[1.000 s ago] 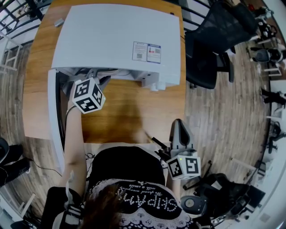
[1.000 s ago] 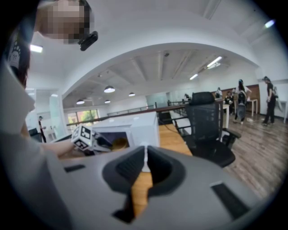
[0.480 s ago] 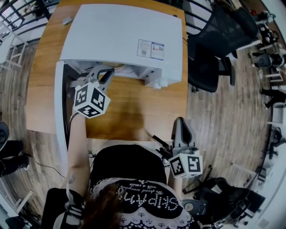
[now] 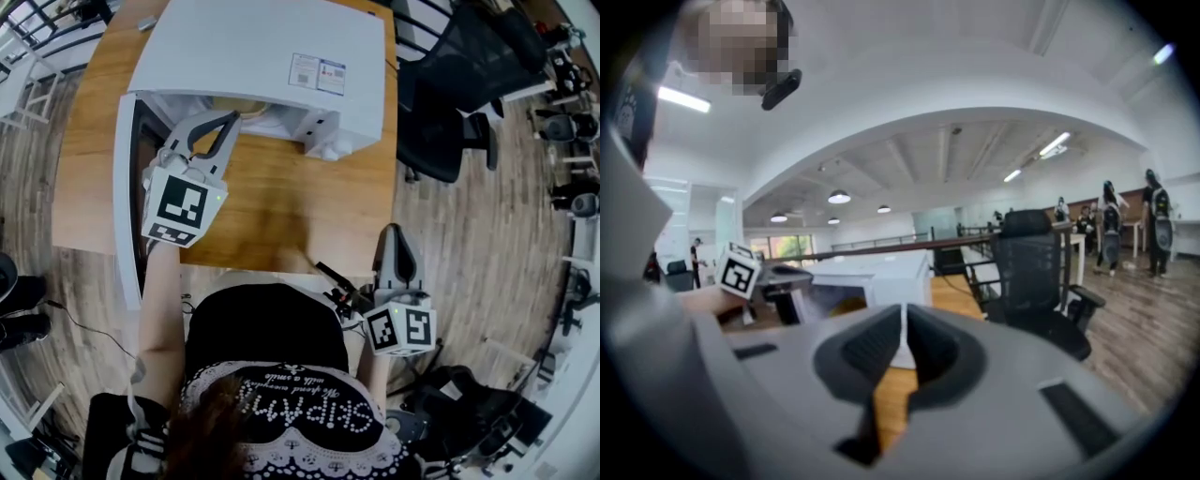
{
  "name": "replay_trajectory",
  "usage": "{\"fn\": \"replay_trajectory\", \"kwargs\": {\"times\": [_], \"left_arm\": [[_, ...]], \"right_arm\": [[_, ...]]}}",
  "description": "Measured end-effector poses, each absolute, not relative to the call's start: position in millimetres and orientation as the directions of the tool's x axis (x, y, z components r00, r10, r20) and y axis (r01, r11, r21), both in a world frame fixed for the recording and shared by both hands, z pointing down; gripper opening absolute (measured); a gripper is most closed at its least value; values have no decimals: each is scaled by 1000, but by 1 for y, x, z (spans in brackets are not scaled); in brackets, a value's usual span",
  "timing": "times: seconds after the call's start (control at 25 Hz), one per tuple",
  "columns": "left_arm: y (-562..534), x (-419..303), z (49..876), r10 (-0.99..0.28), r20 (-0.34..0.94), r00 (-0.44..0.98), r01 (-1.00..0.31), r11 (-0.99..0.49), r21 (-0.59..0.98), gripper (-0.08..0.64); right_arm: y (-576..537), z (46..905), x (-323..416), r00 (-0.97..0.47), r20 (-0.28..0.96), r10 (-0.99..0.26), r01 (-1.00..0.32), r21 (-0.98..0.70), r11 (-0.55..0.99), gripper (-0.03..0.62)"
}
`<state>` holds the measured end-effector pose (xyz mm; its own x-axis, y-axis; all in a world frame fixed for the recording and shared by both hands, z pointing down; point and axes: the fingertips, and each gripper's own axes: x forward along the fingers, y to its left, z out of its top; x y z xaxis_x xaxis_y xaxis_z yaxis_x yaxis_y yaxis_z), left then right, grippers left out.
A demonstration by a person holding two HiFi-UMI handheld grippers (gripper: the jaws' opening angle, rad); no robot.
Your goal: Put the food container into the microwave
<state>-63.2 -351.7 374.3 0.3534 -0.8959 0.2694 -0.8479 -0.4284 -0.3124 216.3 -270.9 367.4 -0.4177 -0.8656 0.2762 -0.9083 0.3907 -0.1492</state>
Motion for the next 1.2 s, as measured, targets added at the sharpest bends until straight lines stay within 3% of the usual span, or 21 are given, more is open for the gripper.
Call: {"fn": "replay_trajectory", "kwargs": {"times": [0.4,0.76,1.2], "left_arm": [[-311,-46,321,-944,92,317,-931,-328,-162,29],[-258,-32,274,-955,-69,290,-952,-280,-121,29],[-192,-19,266,-955,-87,283,-951,-268,-155,29]], "right_arm": [[-268,363,236,-437,253,-863,-899,-123,420,38],[-260,361,242,-472,228,-852,-882,-109,459,38],[-250,364,249,-497,228,-838,-868,-97,488,38]]}}
